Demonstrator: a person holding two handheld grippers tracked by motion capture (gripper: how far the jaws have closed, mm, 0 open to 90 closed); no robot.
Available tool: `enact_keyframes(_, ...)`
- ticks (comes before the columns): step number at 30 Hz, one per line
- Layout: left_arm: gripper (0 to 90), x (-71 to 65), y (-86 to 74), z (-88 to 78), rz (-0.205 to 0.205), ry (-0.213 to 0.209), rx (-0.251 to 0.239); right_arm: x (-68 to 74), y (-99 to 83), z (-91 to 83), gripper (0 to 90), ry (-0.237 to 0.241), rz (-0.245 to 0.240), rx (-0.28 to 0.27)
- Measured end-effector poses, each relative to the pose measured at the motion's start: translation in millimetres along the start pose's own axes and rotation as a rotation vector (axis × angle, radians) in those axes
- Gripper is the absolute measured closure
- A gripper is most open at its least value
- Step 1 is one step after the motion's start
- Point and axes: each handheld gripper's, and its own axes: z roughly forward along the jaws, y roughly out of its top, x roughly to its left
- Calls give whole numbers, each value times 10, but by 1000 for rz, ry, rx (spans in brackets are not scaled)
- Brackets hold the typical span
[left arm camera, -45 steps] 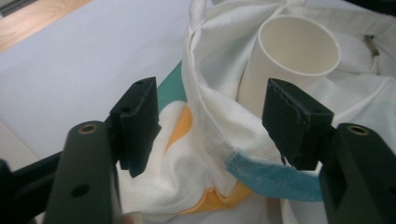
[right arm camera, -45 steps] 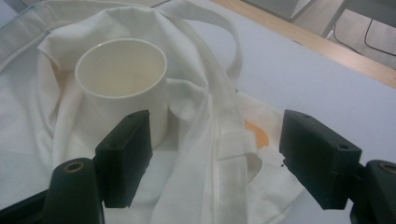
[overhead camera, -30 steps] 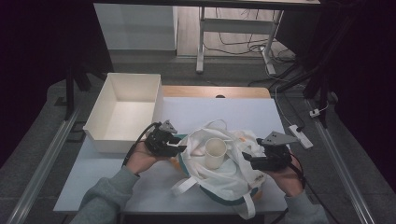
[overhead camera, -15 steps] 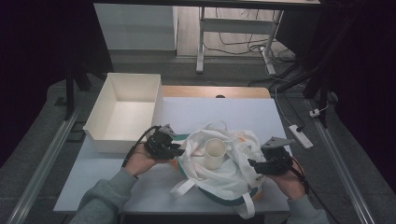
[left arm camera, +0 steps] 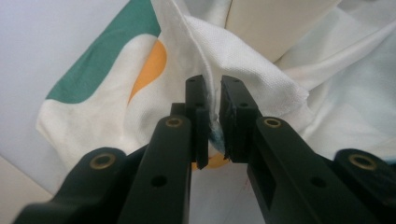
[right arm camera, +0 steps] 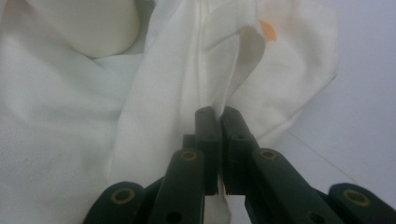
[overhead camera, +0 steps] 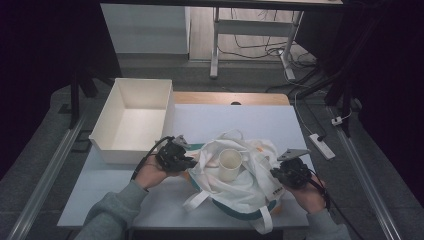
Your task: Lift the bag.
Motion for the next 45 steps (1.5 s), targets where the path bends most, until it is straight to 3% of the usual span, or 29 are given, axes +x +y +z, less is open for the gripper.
enact_keyframes(11,831,34,32,-432,4,-24,-132,-73,39,-303,871,-33,15,-119)
enact_keyframes(22,842,109,4,-660,-11,-14,-217,-136,52,-511,873,-86,31,-223)
enact_keyframes(34,845,152,-21,-856,-15,-7,-274,-209,58,-696,874,-127,63,-316)
enact_keyframes(45,845,144,-11,-886,-12,-13,-294,-205,116,-736,873,-153,53,-355)
